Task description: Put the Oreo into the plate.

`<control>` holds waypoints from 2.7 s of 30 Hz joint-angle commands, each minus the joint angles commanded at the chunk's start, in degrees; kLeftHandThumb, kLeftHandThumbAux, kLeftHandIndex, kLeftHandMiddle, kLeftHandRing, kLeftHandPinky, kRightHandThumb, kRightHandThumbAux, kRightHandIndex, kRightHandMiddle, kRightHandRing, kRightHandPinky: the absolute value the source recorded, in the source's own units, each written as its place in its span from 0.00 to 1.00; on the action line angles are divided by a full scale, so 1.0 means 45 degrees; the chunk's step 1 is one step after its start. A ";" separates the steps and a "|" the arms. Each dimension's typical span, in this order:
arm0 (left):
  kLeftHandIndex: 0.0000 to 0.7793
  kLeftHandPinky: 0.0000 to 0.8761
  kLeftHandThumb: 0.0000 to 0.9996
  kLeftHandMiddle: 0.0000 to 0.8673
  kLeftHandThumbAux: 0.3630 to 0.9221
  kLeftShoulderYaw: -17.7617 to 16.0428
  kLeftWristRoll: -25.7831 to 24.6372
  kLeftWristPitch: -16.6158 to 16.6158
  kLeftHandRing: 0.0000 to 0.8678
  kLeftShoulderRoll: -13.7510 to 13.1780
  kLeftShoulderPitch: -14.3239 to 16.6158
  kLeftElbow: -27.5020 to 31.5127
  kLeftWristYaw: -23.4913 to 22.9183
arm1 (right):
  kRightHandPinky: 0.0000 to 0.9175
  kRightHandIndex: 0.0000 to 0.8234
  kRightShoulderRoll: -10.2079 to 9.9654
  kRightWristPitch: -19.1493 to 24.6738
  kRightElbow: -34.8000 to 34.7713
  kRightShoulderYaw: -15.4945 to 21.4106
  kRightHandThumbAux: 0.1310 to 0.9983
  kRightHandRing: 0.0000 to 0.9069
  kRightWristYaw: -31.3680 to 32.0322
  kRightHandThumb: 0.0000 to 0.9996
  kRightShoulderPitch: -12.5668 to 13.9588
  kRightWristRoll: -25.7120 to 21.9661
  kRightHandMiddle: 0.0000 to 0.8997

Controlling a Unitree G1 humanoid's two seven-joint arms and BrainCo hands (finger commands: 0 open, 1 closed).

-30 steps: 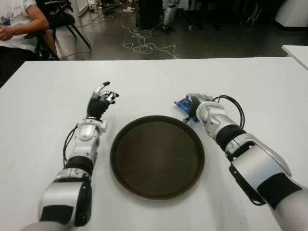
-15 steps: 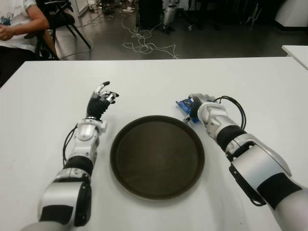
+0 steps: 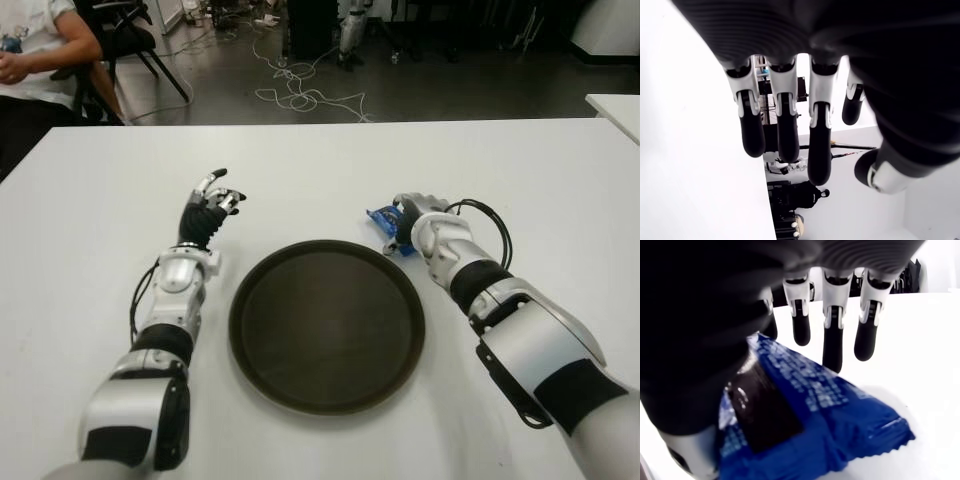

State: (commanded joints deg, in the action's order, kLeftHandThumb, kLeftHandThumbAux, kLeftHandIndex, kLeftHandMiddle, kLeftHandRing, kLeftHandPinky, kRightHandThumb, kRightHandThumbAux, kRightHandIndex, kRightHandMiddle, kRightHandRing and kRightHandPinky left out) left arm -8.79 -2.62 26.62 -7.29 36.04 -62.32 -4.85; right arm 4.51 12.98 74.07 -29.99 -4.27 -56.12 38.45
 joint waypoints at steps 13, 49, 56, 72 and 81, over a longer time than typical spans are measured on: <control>0.20 0.36 0.94 0.53 0.48 0.0004 -0.0028 0.0017 0.33 0.0017 -0.0159 0.0306 0.0026 | 0.37 0.34 -0.0004 0.0250 -0.0007 0.0071 0.77 0.34 0.0020 0.00 -0.0048 -0.0011 0.33; 0.22 0.38 0.94 0.53 0.48 0.0112 -0.0008 -0.0192 0.35 -0.0037 -0.0247 0.0626 -0.0038 | 0.54 0.49 0.0293 -0.0290 -0.0088 0.0216 0.84 0.50 -0.0564 0.03 0.0140 -0.0143 0.49; 0.22 0.39 0.94 0.53 0.47 0.0142 0.0019 -0.0184 0.36 -0.0062 -0.0307 0.0706 0.0016 | 0.63 0.53 0.0383 -0.0512 0.0009 -0.0027 0.88 0.63 -0.0634 0.02 0.0265 0.0011 0.62; 0.21 0.38 0.94 0.53 0.47 0.0201 -0.0003 -0.0201 0.34 -0.0029 -0.0400 0.0861 -0.0012 | 0.24 0.26 0.0555 -0.1131 0.0041 0.0172 0.78 0.27 -0.0075 0.00 0.0394 -0.0385 0.27; 0.21 0.38 0.94 0.53 0.47 0.0235 0.0060 -0.0236 0.34 -0.0019 -0.0425 0.0915 0.0083 | 0.22 0.25 0.0664 -0.1802 0.0051 0.0482 0.77 0.25 0.0059 0.00 0.0558 -0.0623 0.26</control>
State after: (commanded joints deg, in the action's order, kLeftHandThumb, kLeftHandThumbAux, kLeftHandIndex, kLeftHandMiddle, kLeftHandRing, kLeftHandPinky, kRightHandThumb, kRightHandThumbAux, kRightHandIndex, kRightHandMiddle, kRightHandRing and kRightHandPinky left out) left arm -7.73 -2.36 25.56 -7.38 34.12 -58.20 -4.48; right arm 7.50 4.87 74.30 -27.82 -4.01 -53.61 35.65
